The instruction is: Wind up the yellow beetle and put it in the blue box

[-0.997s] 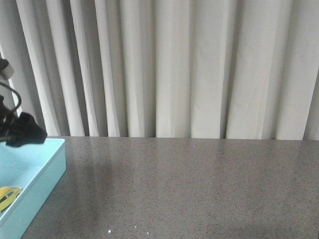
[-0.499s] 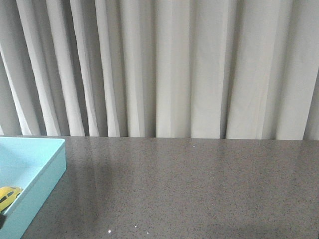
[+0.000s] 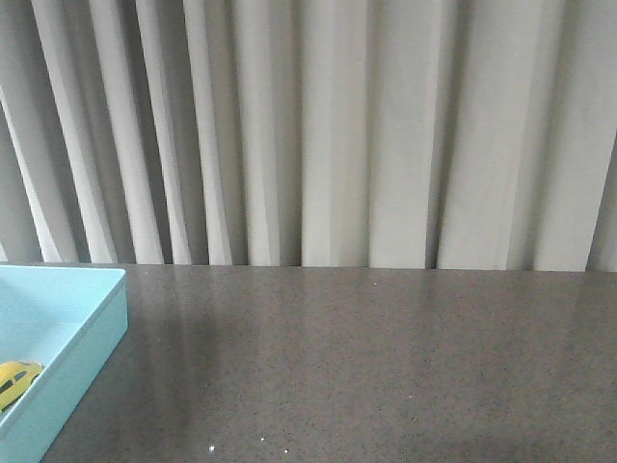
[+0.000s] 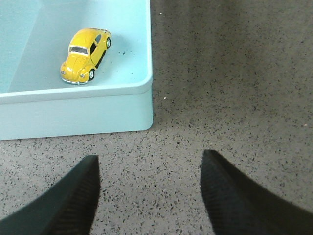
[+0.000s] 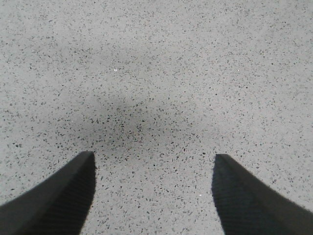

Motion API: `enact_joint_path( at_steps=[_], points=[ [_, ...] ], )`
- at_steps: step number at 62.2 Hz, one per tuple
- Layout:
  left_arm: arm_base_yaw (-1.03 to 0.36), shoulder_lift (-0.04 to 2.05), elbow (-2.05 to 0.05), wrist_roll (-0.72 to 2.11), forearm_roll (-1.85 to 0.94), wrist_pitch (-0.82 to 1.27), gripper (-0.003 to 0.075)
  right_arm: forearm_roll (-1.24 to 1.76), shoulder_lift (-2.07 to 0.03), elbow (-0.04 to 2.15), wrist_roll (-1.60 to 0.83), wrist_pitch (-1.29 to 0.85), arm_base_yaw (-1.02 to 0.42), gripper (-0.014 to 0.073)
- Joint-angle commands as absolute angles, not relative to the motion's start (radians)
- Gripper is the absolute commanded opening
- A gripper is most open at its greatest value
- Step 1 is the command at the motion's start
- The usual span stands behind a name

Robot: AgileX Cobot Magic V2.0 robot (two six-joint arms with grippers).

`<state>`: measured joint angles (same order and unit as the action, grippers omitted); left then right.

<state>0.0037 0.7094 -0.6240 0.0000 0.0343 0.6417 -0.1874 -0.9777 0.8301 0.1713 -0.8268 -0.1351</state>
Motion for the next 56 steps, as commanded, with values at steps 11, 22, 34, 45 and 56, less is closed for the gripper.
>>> enact_joint_path(
  at_steps=[11,22,34,45,56],
  points=[
    [0.000,0.701,-0.641,-0.013,0.036,0.557,0.0130,-0.205,-0.964,0.855,0.173,-0.783,-0.136,0.0162],
    [0.000,0.701,-0.641,-0.013,0.036,0.556,-0.0008,-0.203,-0.964,0.855,0.173,-0.782,-0.136,-0.0014],
    [0.000,0.701,-0.641,-0.013,0.036,0.561,-0.0007,-0.203,-0.964,0.855,0.173,-0.775,-0.136,-0.0007],
    [0.000,0.701,-0.641,-0.013,0.036,0.561,-0.0007,-0.203,-0.964,0.855,0.173,-0.779,-0.136,-0.0007],
    [0.000,0.701,-0.641,-0.013,0.036,0.561,-0.0006,-0.203,-0.964,0.855,0.173,-0.779,-0.136,-0.0007]
  ],
)
